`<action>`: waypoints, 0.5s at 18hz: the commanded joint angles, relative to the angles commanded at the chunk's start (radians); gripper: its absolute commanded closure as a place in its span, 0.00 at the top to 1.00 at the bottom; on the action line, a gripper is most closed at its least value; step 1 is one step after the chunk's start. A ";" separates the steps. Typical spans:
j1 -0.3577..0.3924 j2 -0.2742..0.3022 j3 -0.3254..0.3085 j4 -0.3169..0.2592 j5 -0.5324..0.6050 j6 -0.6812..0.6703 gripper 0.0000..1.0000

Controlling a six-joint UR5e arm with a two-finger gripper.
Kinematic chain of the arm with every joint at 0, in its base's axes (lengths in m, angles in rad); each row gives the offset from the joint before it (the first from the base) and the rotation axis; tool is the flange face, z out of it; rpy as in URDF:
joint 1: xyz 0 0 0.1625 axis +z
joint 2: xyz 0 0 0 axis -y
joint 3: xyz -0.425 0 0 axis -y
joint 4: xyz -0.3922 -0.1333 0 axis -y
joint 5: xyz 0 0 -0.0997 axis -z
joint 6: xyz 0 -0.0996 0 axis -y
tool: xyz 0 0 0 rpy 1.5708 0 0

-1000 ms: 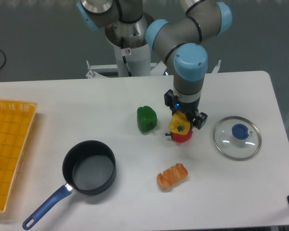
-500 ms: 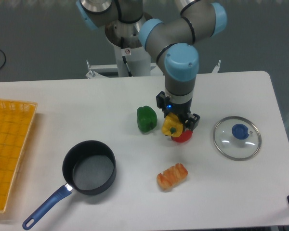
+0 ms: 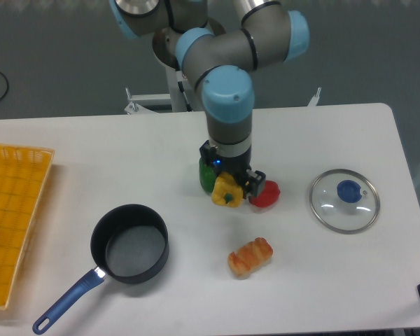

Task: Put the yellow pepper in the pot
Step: 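Lift the yellow pepper and carry it toward the black saucepan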

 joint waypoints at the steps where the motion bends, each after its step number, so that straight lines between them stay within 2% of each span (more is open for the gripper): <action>1: -0.021 -0.006 0.006 0.000 0.012 -0.024 0.60; 9: -0.189 -0.090 0.055 0.006 0.089 -0.221 0.60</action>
